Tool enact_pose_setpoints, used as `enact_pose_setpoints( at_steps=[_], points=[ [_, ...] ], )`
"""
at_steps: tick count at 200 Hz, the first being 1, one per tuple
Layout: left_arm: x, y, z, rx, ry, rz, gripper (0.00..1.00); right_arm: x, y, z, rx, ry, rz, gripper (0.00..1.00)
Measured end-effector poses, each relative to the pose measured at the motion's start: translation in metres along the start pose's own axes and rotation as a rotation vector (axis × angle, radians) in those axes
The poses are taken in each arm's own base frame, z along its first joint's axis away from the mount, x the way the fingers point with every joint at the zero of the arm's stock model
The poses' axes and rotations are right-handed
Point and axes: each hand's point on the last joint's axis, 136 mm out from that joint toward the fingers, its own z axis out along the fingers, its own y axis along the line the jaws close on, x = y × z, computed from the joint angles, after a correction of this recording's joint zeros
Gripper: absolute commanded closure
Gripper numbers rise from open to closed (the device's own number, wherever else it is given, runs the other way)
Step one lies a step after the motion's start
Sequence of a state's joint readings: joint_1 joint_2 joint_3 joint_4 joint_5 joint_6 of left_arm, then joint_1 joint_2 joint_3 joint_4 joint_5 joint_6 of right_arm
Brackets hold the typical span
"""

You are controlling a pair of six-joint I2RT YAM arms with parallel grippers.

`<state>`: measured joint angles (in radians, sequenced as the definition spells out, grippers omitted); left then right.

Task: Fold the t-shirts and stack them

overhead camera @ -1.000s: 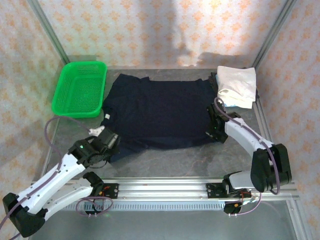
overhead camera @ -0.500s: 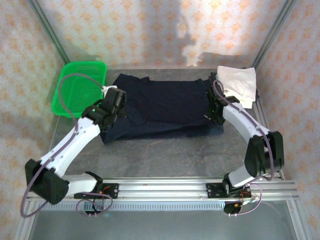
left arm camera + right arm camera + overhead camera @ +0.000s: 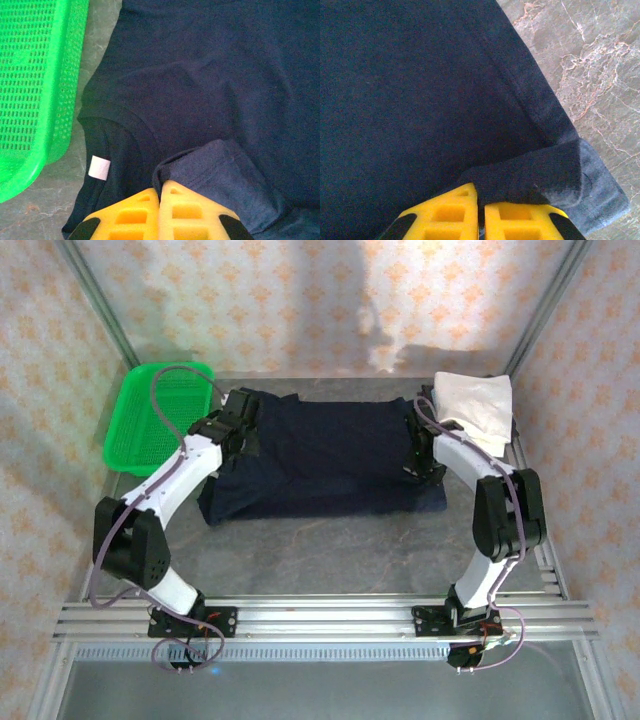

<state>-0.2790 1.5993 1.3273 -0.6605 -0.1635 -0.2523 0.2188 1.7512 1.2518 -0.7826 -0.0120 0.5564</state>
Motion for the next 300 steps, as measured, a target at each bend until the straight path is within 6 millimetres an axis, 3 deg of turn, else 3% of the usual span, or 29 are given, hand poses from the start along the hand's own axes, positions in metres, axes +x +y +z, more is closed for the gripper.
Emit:
enact_pose_setpoints(
  at_steps=[20, 50, 71, 99, 125, 146, 161, 176, 211, 237, 268, 300],
  points=[
    [-0.002, 0.005, 0.014, -0.005, 0.044, -0.023, 0.48, -0.002, -0.004, 0.002, 0.036, 0.001, -0.015, 0.73],
    [-0.008, 0.011, 0.012, -0.001, 0.059, -0.044, 0.28, -0.012, -0.012, -0.013, 0.071, -0.043, -0.025, 0.49],
    [0.004, 0.017, -0.009, 0.020, 0.042, -0.083, 0.22, -0.006, -0.020, -0.034, 0.041, -0.092, -0.034, 0.38],
    [0.060, 0.029, -0.048, 0.063, 0.018, -0.172, 0.22, 0.038, -0.019, -0.046, -0.066, -0.090, -0.093, 0.36],
    [0.133, 0.024, -0.039, 0.061, 0.110, -0.226, 0.25, 0.074, -0.020, -0.015, -0.058, 0.007, -0.129, 0.38],
    [0.186, 0.036, -0.013, -0.038, 0.230, -0.270, 0.27, 0.080, -0.022, 0.006, -0.016, 0.051, -0.130, 0.41],
    [0.207, 0.048, -0.005, -0.102, 0.264, -0.304, 0.32, 0.082, -0.021, 0.014, -0.002, 0.065, -0.127, 0.43],
    [0.209, 0.058, 0.000, -0.143, 0.251, -0.353, 0.36, 0.081, -0.023, 0.021, 0.007, 0.080, -0.108, 0.46],
    [0.188, 0.071, 0.008, -0.194, 0.151, -0.435, 0.41, 0.071, -0.031, 0.031, 0.011, 0.094, -0.041, 0.48],
    [0.178, 0.069, 0.021, -0.193, 0.117, -0.465, 0.59, 0.068, -0.033, 0.032, 0.005, 0.096, -0.018, 0.49],
    [0.192, 0.067, 0.041, -0.224, 0.179, -0.442, 0.80, 0.066, -0.035, 0.033, 0.009, 0.098, -0.010, 0.49],
    [0.191, 0.067, 0.040, -0.217, 0.175, -0.442, 1.00, 0.059, -0.044, 0.035, 0.019, 0.099, 0.029, 0.53]
  ],
)
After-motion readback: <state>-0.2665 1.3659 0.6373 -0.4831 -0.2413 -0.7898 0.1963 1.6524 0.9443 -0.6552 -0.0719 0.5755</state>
